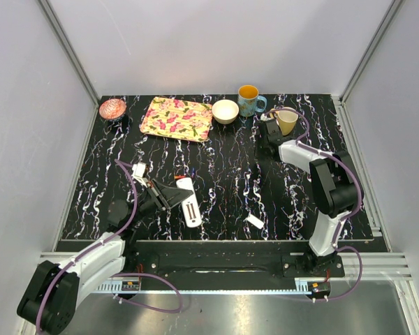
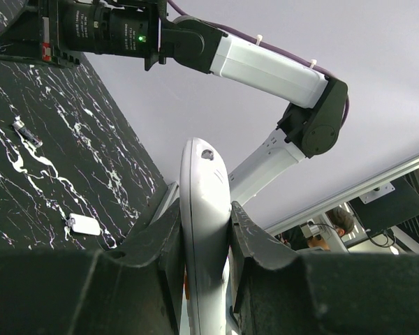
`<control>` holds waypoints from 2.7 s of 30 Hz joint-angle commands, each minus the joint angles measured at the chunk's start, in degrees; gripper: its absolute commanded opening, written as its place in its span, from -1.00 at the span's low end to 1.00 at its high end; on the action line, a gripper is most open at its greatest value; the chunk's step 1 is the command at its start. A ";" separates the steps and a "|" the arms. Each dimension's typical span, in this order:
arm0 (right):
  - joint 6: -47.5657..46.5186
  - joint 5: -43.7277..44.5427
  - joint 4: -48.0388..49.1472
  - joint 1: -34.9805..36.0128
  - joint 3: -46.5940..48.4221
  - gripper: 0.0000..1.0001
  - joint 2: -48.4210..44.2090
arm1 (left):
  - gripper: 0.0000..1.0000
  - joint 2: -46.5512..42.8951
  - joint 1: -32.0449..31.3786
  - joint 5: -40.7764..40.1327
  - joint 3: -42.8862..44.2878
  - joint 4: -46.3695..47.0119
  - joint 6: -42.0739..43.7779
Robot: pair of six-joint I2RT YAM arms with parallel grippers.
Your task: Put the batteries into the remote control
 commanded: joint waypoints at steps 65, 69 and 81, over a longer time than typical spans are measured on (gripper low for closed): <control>4.19 -7.06 -39.71 20.31 7.30 -1.00 -29.03 | -1.00 13.00 -4.59 -16.42 2.35 10.56 0.02; 5.69 -8.57 -48.43 26.97 13.89 -1.00 -31.34 | -1.00 24.16 -8.02 -18.81 4.02 21.45 -4.89; 9.47 -14.20 -48.97 37.01 18.21 -1.00 -23.86 | -1.00 37.55 -12.24 -20.66 9.47 32.12 -7.46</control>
